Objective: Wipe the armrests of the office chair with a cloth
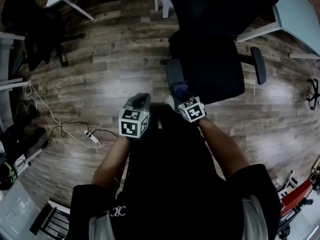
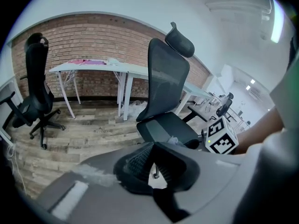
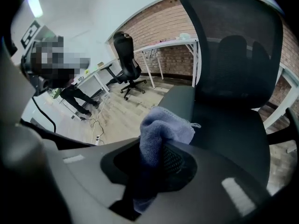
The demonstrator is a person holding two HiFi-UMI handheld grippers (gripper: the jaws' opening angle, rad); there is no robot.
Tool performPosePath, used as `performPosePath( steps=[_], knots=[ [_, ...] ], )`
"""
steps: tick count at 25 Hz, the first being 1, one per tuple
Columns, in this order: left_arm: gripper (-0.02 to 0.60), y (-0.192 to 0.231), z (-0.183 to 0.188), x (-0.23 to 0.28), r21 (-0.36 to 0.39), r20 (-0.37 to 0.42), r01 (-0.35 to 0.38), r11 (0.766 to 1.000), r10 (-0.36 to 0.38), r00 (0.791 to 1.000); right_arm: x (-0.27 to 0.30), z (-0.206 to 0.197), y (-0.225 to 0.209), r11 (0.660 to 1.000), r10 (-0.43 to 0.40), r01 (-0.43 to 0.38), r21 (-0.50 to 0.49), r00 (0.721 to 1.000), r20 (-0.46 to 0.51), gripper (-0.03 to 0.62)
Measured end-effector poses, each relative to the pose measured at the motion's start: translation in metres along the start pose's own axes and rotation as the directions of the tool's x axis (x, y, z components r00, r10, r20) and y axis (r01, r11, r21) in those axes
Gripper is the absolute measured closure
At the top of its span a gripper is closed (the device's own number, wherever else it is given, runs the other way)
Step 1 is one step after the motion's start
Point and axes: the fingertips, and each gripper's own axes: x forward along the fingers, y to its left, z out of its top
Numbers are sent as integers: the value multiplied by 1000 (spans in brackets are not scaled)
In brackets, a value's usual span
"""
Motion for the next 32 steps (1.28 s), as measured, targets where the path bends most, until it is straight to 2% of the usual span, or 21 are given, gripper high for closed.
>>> performPosePath(
  steps=[14, 19, 22, 25, 32],
  knots=[
    [577, 34, -25, -23, -114, -14, -108, 988, 107, 994, 48, 109, -60, 998, -58, 57, 24, 998, 33, 510],
    [577, 41, -29, -28, -120, -34, -127, 985, 123, 992, 61, 136, -78, 996, -88, 88, 13, 996, 9, 510],
    [577, 42, -28, -28, -109, -41, -129, 986, 125, 991, 59, 141, -74, 997, -79, 80, -4, 996, 40, 510],
    [577, 37, -26, -23, -93, -50, -112, 989, 108, 993, 53, 135, -66, 998, -62, 60, 23, 995, 79, 510],
    [577, 21, -18, -1, -12, -91, -38, 999, 37, 995, 31, 86, -36, 996, 7, -15, 87, 995, 96, 510]
  ],
)
